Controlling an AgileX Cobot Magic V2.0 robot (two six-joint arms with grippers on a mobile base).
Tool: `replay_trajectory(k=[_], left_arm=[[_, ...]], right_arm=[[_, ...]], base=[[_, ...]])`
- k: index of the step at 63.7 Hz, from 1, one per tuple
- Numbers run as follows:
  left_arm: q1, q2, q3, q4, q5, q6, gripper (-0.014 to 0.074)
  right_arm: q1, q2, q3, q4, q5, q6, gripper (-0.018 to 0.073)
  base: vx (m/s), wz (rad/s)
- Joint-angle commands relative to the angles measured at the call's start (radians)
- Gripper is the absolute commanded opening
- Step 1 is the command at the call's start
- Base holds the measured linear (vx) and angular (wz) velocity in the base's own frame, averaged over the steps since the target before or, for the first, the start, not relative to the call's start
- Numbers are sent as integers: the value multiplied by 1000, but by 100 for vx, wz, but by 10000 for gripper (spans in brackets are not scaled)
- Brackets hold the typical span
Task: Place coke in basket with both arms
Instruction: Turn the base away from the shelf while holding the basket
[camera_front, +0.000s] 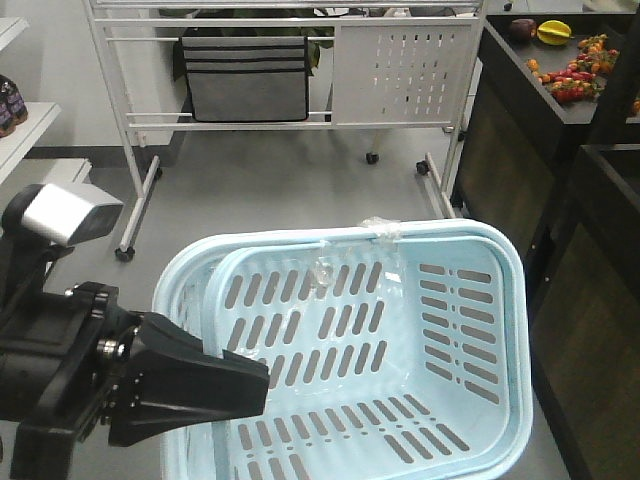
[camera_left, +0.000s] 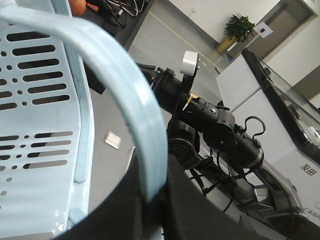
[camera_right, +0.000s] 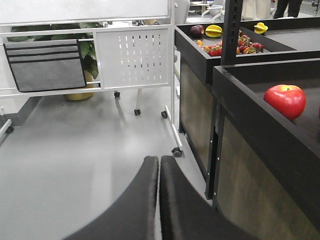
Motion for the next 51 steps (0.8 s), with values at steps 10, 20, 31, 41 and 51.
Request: replay_trajectory(k=[10,20,31,41,51], left_arm=[[-3,-24,-24,-105,-94,5,-7],[-3,-24,-24,-105,-94,5,-7],[-3,-24,-24,-105,-94,5,-7],[-3,-24,-24,-105,-94,5,-7],[-3,-24,-24,-105,-94,5,-7]], right_arm=[[-7,-19,11,-7,-71,-3,-5],[-7,-19,11,-7,-71,-3,-5],[-7,-19,11,-7,-71,-3,-5],[-7,-19,11,-7,-71,-3,-5],[-7,-19,11,-7,-71,-3,-5]], base=[[23,-4],[24,-1],[25,-1],[25,-1],[26,-1]])
